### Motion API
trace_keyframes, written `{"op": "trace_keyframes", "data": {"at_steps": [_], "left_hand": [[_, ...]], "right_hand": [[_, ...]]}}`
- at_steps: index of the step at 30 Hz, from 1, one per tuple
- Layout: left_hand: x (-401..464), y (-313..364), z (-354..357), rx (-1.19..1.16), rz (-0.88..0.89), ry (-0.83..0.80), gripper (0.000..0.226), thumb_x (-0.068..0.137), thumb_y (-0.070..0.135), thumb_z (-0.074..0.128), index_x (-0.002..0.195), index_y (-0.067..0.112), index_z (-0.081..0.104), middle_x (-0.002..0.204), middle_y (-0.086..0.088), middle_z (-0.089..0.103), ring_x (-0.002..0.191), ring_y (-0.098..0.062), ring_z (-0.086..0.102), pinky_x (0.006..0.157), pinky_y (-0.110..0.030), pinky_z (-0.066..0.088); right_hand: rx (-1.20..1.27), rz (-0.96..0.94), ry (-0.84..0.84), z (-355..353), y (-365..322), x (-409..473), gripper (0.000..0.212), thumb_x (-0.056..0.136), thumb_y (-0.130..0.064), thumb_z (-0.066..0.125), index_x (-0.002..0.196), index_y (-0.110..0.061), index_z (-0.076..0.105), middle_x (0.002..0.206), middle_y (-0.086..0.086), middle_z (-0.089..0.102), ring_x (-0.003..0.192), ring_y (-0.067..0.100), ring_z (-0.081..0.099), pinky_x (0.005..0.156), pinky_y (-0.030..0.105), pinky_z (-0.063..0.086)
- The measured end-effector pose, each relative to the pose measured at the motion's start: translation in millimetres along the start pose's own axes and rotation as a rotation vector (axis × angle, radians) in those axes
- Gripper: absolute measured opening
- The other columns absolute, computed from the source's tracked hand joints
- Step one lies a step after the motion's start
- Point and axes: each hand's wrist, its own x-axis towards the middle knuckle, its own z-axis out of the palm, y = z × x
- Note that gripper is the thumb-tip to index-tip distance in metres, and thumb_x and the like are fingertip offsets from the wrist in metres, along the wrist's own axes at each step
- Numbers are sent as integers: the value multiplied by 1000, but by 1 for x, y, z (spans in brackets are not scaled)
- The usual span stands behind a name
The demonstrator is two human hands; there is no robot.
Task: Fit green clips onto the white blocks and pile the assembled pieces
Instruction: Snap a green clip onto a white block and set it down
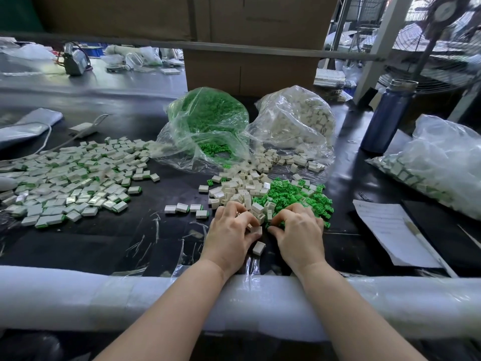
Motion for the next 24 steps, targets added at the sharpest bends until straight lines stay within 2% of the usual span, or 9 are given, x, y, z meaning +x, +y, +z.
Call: {"op": "trace_keyframes", "data": {"at_steps": [4, 8, 13, 16, 19, 21, 24], "left_hand": [[0, 3, -7, -162, -16, 66, 13, 86, 22, 62, 98, 17, 63, 103, 5, 54, 103, -12, 45, 91, -13, 30], [-2, 6, -11, -325, -44, 31, 13, 84, 16, 65, 97, 16, 63, 97, 5, 62, 93, -10, 57, 89, -24, 46], [0, 5, -10, -479, -103, 6, 25, 81, 9, 68, 104, 16, 67, 97, 7, 58, 89, -9, 58, 92, -26, 48], [1, 4, -10, -589, -138, -9, 22, 80, 5, 69, 92, 22, 65, 94, 1, 61, 87, -15, 61, 89, -30, 51], [0, 3, -10, -659, -160, -12, 23, 80, 4, 68, 82, 26, 60, 82, 2, 62, 78, -14, 61, 79, -26, 53], [0, 3, -11, -679, -142, 2, 22, 81, 5, 67, 83, 27, 62, 78, 5, 58, 70, -7, 56, 72, -21, 50], [0, 3, -11, -676, -111, 16, 24, 81, 5, 68, 88, 27, 67, 84, 3, 57, 71, -5, 54, 74, -16, 48]], "right_hand": [[92, -39, 5, -2, -1, -1, 7, 88, -23, 60, 94, -23, 61, 96, -5, 63, 97, 17, 53, 81, 29, 25], [280, -94, 46, -3, -3, -2, 25, 90, -9, 57, 111, -17, 65, 100, 1, 62, 96, 19, 53, 88, 30, 40], [503, -85, 8, -5, -3, -2, 16, 89, -5, 58, 98, -14, 68, 94, -1, 60, 89, 14, 55, 81, 26, 46], [743, -29, -27, -8, -2, -1, 14, 84, -3, 64, 87, -15, 66, 86, -2, 68, 82, 11, 63, 77, 21, 51], [842, 17, -33, -9, -2, -1, 23, 81, -1, 68, 78, -23, 62, 78, -5, 67, 72, 3, 62, 71, 15, 50], [862, 18, -36, -8, -2, 0, 21, 80, -1, 69, 79, -21, 62, 78, -4, 67, 72, 2, 62, 70, 14, 50], [907, 15, -47, -8, -2, 0, 16, 80, 0, 69, 87, -14, 66, 84, 1, 69, 79, 10, 65, 74, 16, 51]]}}
